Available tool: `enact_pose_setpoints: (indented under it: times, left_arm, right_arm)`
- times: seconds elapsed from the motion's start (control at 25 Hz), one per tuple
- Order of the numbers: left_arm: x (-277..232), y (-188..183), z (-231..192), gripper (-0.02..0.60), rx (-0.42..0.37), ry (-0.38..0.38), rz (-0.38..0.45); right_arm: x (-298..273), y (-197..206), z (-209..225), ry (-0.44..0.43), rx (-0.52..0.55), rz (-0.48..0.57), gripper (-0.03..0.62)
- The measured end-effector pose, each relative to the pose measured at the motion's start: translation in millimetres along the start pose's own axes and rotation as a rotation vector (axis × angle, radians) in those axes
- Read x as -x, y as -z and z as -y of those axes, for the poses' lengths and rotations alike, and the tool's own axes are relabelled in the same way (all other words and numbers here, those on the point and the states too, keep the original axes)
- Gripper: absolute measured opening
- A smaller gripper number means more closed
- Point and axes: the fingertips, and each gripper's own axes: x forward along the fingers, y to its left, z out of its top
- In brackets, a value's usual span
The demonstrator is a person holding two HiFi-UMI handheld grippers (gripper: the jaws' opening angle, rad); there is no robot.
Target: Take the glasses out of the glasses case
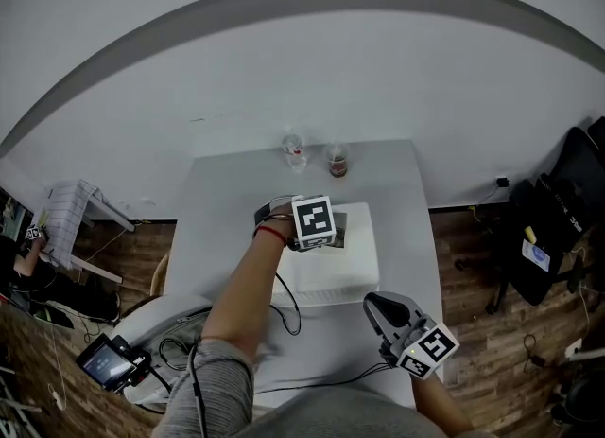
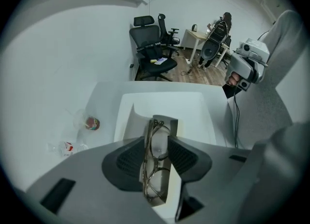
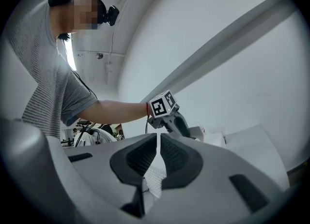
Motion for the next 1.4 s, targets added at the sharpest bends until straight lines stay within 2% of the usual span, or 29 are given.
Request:
enact_pose_setpoints:
  times: [0.12,0.24,0.52,0.88,0.96,1.16,1.4]
  left_arm:
    - [-8.9,5.0,4.2,0.152,-0.023,0.074,-0.061]
    - [-13.4,5.3,5.3,0.15,-0.046,0.115,-0.087]
    - [-10.7,-1.6,9.0,0.124,-0.065,0.114,-0.043]
    - [2.7,-8.8,20.0,0.067,-0.135,0.002,-0.006]
    - [8.5,-11.1,19.6,0.029,-0.152,-0.045,0.001]
    - [8.8,-10.3,27.9,0.029,-0.18,-0.136,0.004]
    - [13.8,-10.5,29.7,0.029,-0.16,-0.2,0.054]
  right_arm:
    - [-6.0,5.0,-2.5,-0.014,-0.005,-0.014,0.014]
    - [-10.5,6.9,-3.2,-0.022,-0.003,-0.022,0.015]
    - [-22.9,11.1,-11.9,-0.079,0.052,-0.059,0.014]
    - [-26.6,9.5,-16.8,-0.078,0.059,-0.048,0.014]
    - [-27.4,6.8,-16.4,-0.073,0.061,-0.045,0.014]
    - [-24.6,4.7,-18.2,-0.06,0.065,-0.043,0.014]
    - [-20.0,1.1,-18.6,-0.048,0.072,-0.039,0.014]
